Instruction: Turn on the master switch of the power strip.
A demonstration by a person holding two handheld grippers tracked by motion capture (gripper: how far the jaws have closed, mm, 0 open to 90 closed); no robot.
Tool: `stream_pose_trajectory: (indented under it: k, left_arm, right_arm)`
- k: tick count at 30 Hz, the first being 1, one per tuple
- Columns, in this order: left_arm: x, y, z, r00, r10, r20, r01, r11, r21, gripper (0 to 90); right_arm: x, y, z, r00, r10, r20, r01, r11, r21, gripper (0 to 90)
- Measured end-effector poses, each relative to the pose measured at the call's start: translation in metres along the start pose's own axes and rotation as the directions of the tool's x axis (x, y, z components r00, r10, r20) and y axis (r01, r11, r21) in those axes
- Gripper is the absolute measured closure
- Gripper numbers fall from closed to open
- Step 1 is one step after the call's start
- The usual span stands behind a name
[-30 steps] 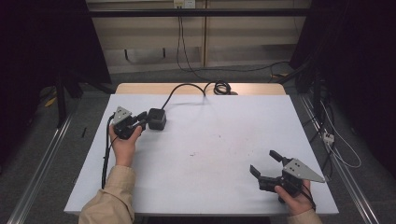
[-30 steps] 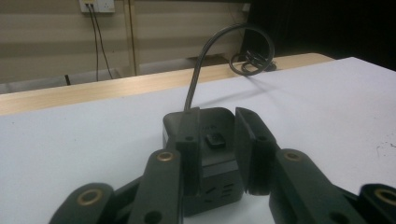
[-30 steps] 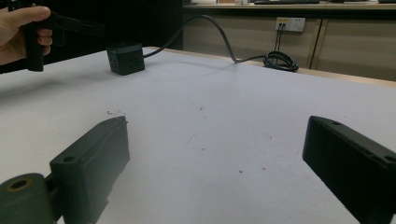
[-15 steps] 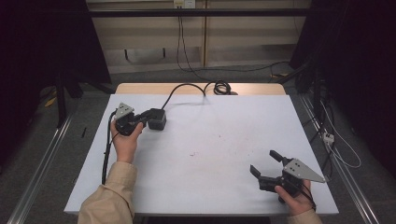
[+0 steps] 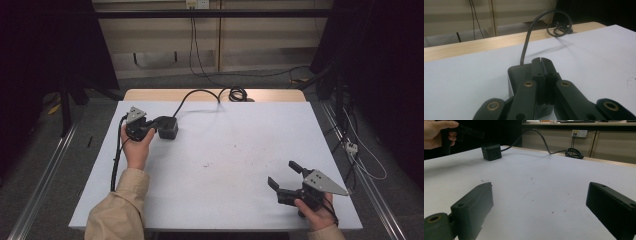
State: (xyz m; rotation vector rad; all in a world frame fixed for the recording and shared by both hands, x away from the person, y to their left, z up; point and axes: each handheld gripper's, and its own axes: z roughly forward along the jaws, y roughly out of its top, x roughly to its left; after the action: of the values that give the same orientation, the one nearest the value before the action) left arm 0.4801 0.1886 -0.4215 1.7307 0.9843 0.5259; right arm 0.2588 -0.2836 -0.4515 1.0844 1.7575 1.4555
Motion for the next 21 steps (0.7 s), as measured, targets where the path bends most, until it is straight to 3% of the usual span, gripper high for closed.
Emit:
stream_pose_trajectory:
  k: [4, 7, 8, 21]
  left_arm:
    - [0.0011, -0.0002, 0.0016, 0.9999, 0.012, -0.006, -0.012, 0.9998, 0.014, 90.0]
    - [0.0004, -0.0009, 0.0040, 0.9999, -0.009, -0.008, 0.009, 1.0000, 0.003, 90.0]
    - [0.0019, -0.0008, 0.0034, 0.9999, 0.009, -0.012, -0.009, 0.9998, 0.020, 90.0]
    - [0.0032, -0.0036, 0.0065, 0.9997, 0.012, -0.020, -0.012, 0.9991, 0.040, 90.0]
  right_arm:
    - [-0.0001, 0.0001, 0.0000, 1.0000, -0.001, 0.000, 0.001, 1.000, -0.001, 6.6]
    - [-0.0001, 0.0001, 0.0001, 1.0000, 0.000, -0.001, 0.000, 1.000, 0.000, 6.5]
    - [-0.0001, 0.0001, 0.0002, 1.0000, 0.000, 0.000, 0.000, 1.000, -0.001, 6.5]
    - [-0.0004, 0.0001, -0.0001, 1.0000, 0.000, -0.002, 0.000, 1.000, -0.002, 6.5]
